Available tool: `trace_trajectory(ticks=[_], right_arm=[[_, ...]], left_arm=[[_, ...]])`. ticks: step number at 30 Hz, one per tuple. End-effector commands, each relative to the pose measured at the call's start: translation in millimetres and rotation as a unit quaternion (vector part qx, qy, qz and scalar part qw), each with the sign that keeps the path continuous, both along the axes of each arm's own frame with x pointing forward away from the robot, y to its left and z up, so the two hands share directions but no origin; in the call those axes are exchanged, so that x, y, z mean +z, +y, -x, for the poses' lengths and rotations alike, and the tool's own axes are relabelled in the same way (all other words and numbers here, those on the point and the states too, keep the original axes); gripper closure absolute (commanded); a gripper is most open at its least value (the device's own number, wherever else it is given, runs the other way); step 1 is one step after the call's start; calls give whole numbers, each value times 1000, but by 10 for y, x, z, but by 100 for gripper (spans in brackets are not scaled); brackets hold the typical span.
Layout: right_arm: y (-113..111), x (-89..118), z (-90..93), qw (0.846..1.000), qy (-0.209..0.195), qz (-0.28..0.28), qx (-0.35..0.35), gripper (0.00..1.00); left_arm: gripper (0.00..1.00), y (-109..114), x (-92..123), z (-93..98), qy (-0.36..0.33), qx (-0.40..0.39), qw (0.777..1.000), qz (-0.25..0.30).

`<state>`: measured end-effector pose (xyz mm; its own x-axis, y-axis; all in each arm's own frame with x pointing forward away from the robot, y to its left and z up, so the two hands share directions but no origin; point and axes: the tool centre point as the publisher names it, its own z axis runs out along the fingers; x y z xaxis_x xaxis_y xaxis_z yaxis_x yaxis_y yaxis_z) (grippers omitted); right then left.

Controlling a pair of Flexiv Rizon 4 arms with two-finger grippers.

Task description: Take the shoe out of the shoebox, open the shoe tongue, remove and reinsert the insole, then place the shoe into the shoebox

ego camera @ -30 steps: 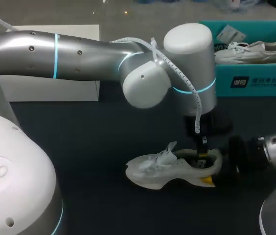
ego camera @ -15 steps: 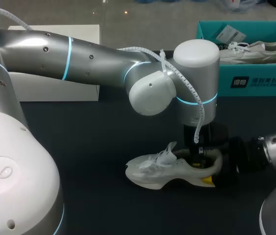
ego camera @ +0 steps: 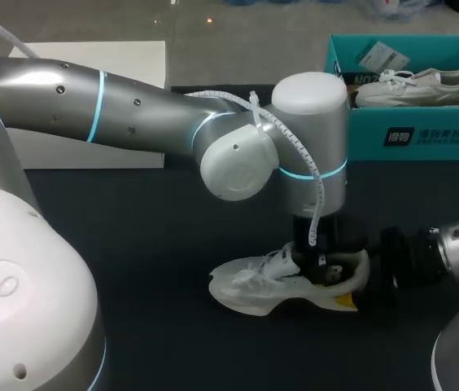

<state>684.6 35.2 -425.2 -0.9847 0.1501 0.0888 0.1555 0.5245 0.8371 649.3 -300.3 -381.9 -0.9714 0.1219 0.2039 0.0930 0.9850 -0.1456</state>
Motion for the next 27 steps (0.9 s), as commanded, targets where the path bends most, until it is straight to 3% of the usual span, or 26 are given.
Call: trace_trajectory(ticks=[1,11,12,15,18,19,20,24,25,27], right_arm=[[-9,1,9,1000,-1,1,-1,100],[-9,1,9,1000,-1,1,-1,100],[-9,1,9,1000,-1,1,-1,100],[-9,1,9,1000,-1,1,-1,100],[-9,1,9,1000,-1,1,-1,100],[-9,1,9,1000,-1,1,-1,100],[-9,1,9,1000,-1,1,-1,100],[-9,1,9,1000,-1,1,-1,100],[-9,1,9,1000,-1,1,-1,100],[-9,1,9,1000,-1,1,-1,100]], left_arm=[[100,9,-120,-25,8,0,1000,-1],[100,30,-195,57,19,-23,1000,-6],[95,35,-197,61,19,-23,1000,-7],[65,55,-217,54,20,-20,1000,-7],[45,60,-247,33,14,-16,1000,-9],[44,56,-254,29,10,-17,1000,-7],[51,47,-263,16,2,-18,1000,1],[53,40,-309,-34,-23,-17,1000,4],[49,47,-330,-61,-22,-14,1000,5],[23,65,-368,-97,-30,-9,1000,4]])
